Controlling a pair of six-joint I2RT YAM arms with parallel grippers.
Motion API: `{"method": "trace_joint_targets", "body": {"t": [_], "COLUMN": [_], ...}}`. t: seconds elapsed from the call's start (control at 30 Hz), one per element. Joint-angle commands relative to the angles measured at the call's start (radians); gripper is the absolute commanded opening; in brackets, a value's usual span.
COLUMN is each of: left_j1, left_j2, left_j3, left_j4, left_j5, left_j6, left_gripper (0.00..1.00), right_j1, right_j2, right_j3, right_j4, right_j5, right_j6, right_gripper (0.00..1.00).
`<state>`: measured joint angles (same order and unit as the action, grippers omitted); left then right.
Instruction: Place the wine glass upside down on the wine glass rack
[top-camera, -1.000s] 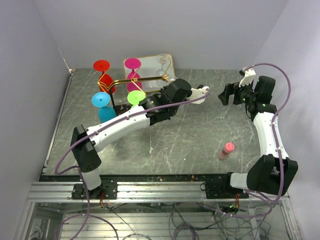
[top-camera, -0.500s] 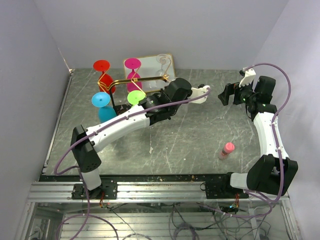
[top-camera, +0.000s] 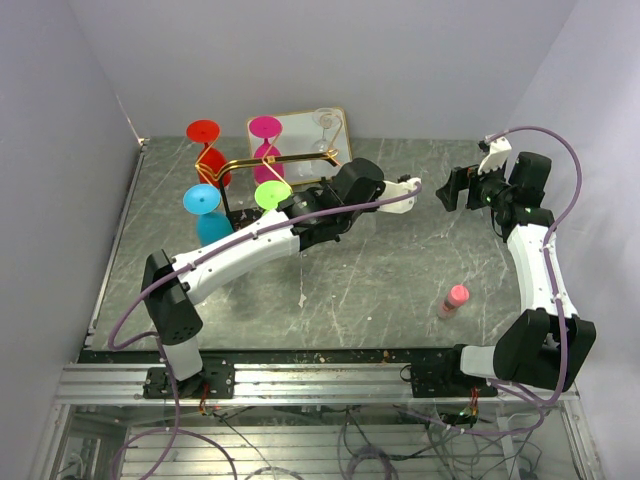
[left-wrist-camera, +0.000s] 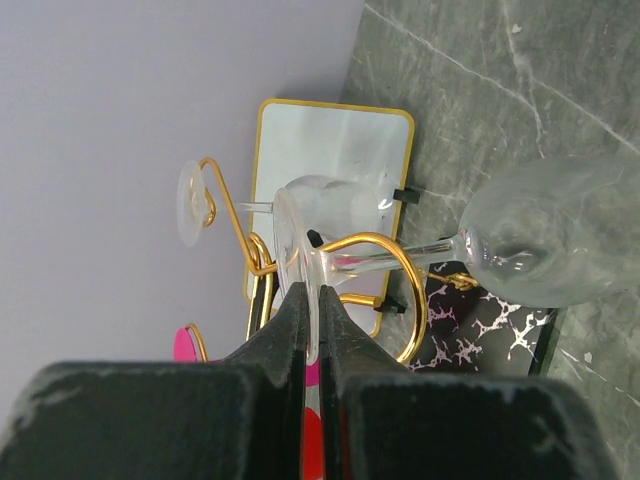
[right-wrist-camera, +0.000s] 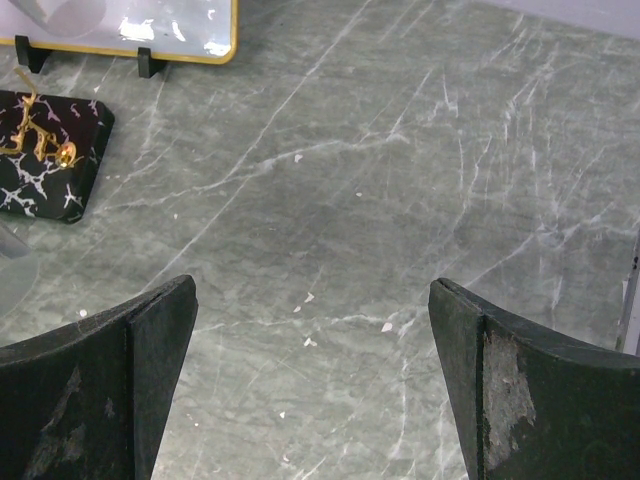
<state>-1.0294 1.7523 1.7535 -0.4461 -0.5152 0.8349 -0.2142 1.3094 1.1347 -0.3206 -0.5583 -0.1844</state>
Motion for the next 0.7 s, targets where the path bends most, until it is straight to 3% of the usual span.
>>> {"method": "trace_joint_targets", "body": {"t": [0.0,0.67], "left_j1": [-0.008,-0.008], "left_j2": [-0.057,-0.114], "left_j3": [0.015,-0.032], "left_j4": [0.014,-0.002], "left_j5": [0.029,0.072], "left_j6": [0.009,0.033], "left_gripper": [0.07,0.07], "right_j1": [-0.008,-0.01], "right_j2": [0.01,0.025], "right_j3": [-0.006,-0.006], "right_j4": [-0.01,-0.016], "right_j5": [-0.012,-0.018], "right_j6": [-0.012,-0.018], "right_gripper": [1.0,1.0]}}
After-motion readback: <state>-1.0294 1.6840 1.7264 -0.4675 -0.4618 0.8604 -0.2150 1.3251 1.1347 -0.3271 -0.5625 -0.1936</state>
